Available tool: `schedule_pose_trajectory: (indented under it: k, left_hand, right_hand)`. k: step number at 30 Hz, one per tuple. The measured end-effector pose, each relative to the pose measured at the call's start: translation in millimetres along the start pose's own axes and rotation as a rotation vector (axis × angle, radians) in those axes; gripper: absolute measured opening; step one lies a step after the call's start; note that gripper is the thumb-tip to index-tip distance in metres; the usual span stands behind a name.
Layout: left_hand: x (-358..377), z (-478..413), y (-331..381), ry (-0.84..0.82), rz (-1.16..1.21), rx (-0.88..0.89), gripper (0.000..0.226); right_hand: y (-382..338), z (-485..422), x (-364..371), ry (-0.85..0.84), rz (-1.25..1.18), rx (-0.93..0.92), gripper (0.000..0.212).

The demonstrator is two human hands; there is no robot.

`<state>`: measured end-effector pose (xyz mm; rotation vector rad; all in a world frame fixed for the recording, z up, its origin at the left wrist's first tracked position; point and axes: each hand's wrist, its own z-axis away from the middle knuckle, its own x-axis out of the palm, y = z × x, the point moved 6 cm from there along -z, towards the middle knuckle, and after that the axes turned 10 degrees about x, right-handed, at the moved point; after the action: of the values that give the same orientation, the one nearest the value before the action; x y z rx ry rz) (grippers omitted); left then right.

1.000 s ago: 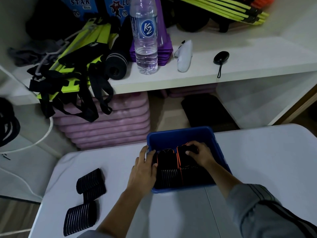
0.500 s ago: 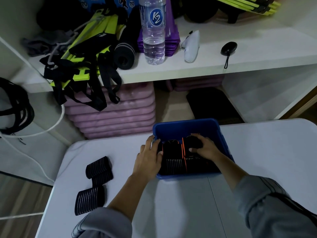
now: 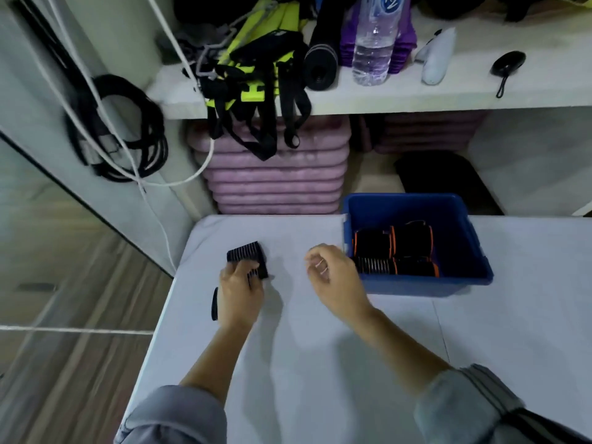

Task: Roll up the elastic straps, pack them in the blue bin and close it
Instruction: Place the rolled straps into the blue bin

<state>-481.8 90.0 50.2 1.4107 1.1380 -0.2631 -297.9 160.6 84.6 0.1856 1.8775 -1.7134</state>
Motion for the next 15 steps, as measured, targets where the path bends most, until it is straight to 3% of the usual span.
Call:
schedule_pose_trajectory:
  k: [4, 7, 11, 15]
  left_hand:
    - [-16, 22, -68, -0.034, 0.017, -0.298, 0.033]
    - [-16, 29, -100, -0.139, 0.039, -0.418, 0.042]
    - [-7, 28, -115, -0.289, 0.069, -0.386, 0.05]
    - [3, 23, -121, -0.365, 0.038, -0.288, 0.049]
  right_hand:
    - [22, 13, 89, -0.304, 0.037, 0.251, 0.026]
    - [35, 13, 137, -0.434, 0.095, 0.387, 0.046]
    - [44, 5, 183, -0.474, 0.143, 0.411, 0.063]
    - [49, -1, 205, -0.384, 0.175, 0.395, 0.057]
